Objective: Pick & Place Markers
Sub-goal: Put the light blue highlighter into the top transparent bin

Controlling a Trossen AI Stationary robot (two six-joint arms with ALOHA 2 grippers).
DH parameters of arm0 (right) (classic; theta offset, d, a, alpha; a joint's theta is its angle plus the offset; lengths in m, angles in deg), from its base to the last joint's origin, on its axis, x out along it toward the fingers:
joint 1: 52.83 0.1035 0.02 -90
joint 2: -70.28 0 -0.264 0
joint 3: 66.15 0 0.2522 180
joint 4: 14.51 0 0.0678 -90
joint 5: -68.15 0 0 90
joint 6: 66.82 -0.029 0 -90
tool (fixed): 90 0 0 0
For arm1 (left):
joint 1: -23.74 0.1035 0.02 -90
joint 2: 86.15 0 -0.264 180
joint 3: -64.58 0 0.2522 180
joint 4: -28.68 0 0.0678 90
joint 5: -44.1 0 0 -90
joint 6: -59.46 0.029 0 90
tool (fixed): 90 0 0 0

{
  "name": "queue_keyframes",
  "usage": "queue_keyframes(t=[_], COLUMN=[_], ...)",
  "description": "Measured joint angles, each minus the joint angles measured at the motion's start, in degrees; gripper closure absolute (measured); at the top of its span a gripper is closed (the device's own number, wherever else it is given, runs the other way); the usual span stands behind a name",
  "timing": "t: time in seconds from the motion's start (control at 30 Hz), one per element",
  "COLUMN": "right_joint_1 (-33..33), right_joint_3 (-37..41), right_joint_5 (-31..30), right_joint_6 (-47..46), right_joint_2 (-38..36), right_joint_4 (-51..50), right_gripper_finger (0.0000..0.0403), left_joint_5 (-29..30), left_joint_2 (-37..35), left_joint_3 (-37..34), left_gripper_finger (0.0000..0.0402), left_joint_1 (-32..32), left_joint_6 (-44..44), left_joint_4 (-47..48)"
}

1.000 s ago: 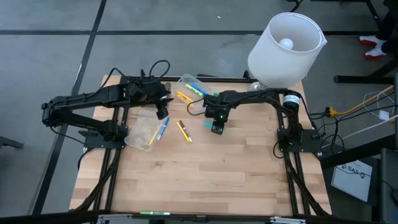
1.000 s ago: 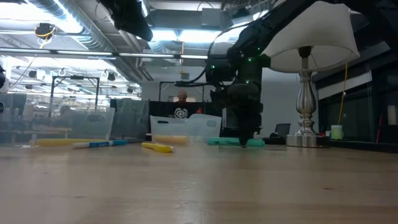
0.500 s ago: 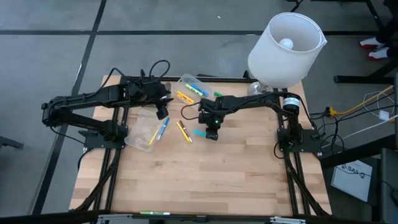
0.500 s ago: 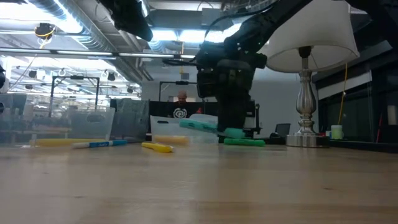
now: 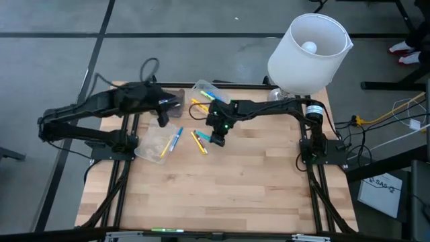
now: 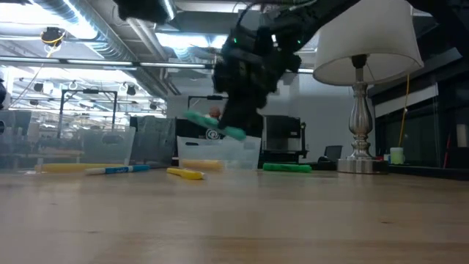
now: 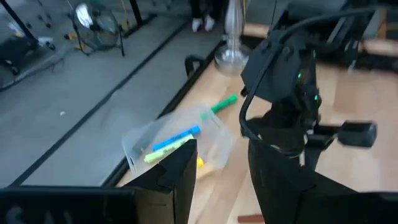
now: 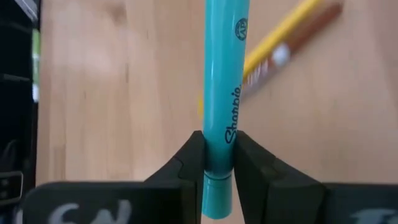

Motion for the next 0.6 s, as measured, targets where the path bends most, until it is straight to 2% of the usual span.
queue_keyframes(t=[0.17,0.43,0.6], right_joint_1=[-0.12,-0.19,-0.16], right_joint_3=[-5.47,-13.51,-16.91], right_joint_5=[-2.04,-2.24,-7.34], right_joint_6=[-0.03,0.02,-1.06], right_joint_2=[-0.09,-0.11,-0.11], right_joint_4=[1.83,5.43,5.58], right_gripper_finger=[0.0341,0.0341,0.0341], left_joint_5=[0.10,-0.52,-3.16], left_joint_2=[-6.64,-15.91,-20.91], left_joint_3=[-2.20,-10.85,-16.89], left_gripper_finger=[0.0263,0.0263,0.0263], left_joint_1=[0.83,1.02,1.02], left_joint_6=[-2.36,-9.03,-12.64], left_joint_4=[-5.10,-14.80,-23.64])
